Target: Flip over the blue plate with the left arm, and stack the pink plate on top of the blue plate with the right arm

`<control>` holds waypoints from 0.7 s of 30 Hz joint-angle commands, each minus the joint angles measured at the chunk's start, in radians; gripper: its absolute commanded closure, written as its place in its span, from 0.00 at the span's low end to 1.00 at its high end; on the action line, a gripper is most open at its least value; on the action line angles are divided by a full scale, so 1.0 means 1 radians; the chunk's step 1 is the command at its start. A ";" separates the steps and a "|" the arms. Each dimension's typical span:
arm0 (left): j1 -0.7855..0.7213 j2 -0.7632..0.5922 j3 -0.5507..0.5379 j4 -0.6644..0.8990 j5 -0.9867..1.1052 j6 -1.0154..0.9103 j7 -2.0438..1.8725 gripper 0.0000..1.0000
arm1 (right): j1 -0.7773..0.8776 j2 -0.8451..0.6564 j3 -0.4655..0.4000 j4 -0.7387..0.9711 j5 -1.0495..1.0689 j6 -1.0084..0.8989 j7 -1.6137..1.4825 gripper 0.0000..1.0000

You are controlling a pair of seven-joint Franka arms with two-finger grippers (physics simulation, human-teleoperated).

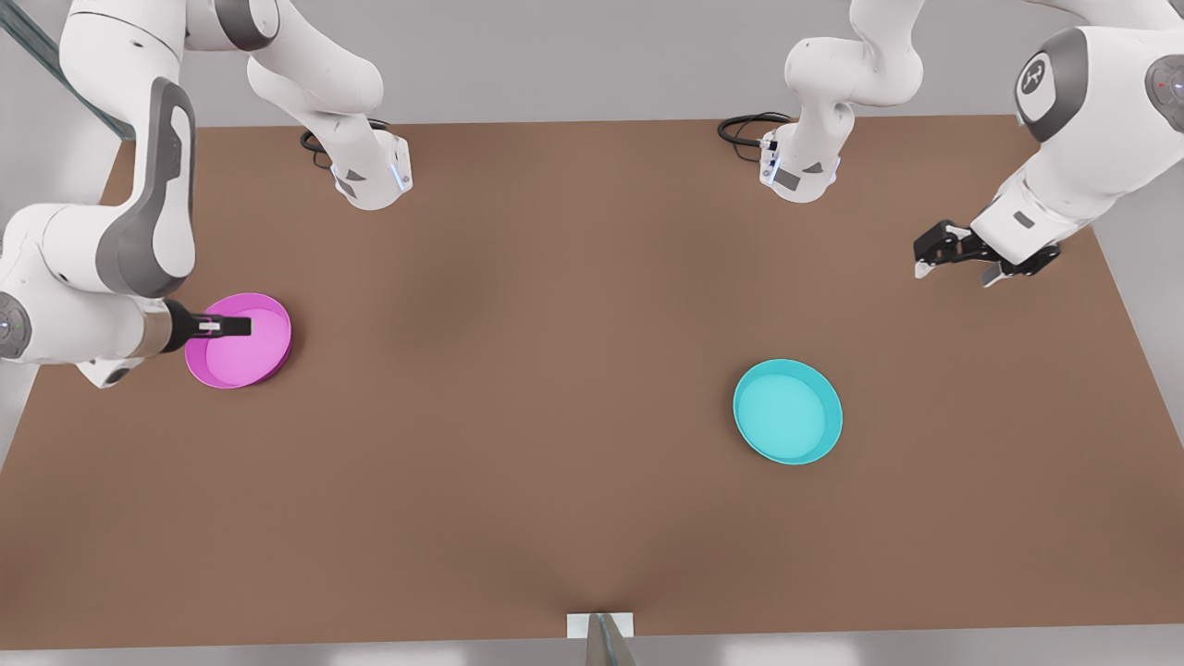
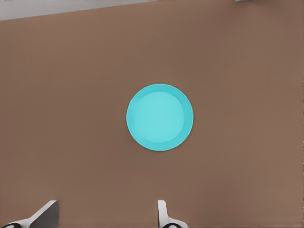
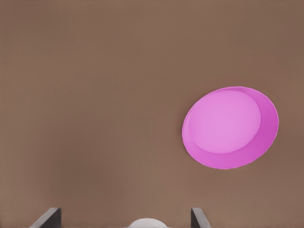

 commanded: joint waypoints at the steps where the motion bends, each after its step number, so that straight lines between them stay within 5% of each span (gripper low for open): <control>1: 0.003 0.000 0.000 0.000 0.001 0.000 0.000 0.00 | 0.001 0.000 0.000 0.000 0.000 0.000 0.000 0.00; 14: 0.080 0.360 0.000 -0.095 -0.261 0.161 0.058 0.00 | -0.108 0.071 -0.009 0.031 -0.051 0.063 -0.135 0.00; 21: 0.075 0.535 -0.003 -0.087 -0.399 0.233 0.169 0.00 | -0.165 0.084 -0.010 -0.156 -0.054 0.224 -0.193 0.00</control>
